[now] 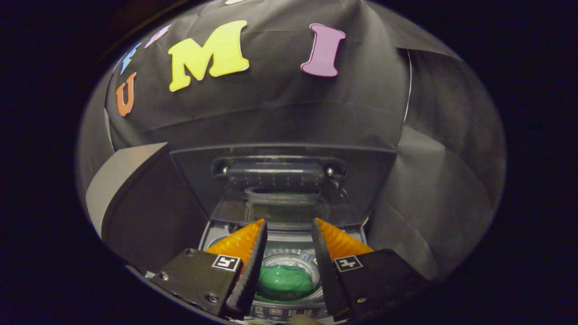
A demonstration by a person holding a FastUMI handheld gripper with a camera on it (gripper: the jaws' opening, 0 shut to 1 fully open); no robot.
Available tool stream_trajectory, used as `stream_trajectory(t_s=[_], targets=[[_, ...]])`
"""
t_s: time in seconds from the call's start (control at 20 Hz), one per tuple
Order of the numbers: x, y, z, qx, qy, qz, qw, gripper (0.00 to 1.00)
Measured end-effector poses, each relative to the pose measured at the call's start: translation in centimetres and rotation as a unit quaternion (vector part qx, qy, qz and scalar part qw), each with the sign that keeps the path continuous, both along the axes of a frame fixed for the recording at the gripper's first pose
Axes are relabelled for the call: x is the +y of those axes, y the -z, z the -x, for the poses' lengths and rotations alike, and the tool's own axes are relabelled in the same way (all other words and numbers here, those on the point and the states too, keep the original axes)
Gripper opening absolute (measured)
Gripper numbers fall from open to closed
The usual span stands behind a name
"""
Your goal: Put the clothes into the washing machine and then close the washing machine lid.
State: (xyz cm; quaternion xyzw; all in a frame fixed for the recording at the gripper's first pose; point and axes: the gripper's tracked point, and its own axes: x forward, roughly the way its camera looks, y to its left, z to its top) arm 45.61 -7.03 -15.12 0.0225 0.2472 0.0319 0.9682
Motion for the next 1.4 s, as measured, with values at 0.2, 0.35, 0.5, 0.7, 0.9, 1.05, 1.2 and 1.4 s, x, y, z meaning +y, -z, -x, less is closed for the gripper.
stream_trajectory(t_s=[0.2,0.35,0.5,0.7,0.9,1.05,1.2,1.4], targets=[[0.0,-3.4,-1.6,-0.035,0.003,0.003,0.999,0.62],[0.4,-6.0,-3.4,-0.057,0.006,-0.007,0.998,0.62],[0.8,-8.2,-5.5,-0.072,0.009,-0.015,0.997,0.62],[1.3,-9.1,-8.1,-0.075,0.012,-0.022,0.997,0.62],[2.9,-8.6,-11.0,-0.077,0.006,-0.016,0.997,0.62],[3.5,-7.4,-12.7,-0.064,0.007,-0.014,0.998,0.62],[3.6,-6.5,-13.4,-0.066,0.007,-0.012,0.998,0.62],[3.0,-5.8,-14.1,-0.078,0.018,-0.012,0.997,0.63]])
